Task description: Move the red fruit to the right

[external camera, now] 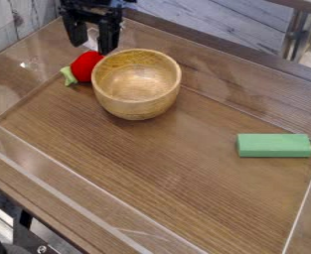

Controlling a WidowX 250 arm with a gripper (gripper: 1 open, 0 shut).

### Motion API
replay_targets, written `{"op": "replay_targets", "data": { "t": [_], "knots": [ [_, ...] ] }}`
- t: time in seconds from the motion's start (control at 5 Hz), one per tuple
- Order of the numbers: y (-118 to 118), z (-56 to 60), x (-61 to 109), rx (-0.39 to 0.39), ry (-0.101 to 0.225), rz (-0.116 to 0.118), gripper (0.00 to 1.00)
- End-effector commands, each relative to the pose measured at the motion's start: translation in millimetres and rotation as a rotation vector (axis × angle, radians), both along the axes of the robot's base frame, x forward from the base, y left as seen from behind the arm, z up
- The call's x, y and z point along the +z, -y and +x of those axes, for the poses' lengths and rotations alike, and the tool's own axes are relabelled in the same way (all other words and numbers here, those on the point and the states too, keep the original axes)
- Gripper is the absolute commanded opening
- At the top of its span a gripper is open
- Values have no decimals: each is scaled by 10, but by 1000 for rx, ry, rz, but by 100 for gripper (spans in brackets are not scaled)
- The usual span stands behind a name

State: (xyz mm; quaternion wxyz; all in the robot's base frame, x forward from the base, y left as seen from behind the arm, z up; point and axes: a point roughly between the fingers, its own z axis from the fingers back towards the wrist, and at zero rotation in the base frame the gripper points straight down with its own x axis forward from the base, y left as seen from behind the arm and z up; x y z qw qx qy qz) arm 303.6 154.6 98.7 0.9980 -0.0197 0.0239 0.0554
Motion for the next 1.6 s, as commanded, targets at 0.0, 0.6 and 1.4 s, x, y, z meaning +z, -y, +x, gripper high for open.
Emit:
{"op": "replay_targets", "data": {
  "t": [0.0,0.6,1.4],
  "knots": [
    [-222,143,126,15,63,33,100],
    [-512,305,-153,55,47,35,100],
    [-596,370,-336,71,40,25,100]
  ]
}}
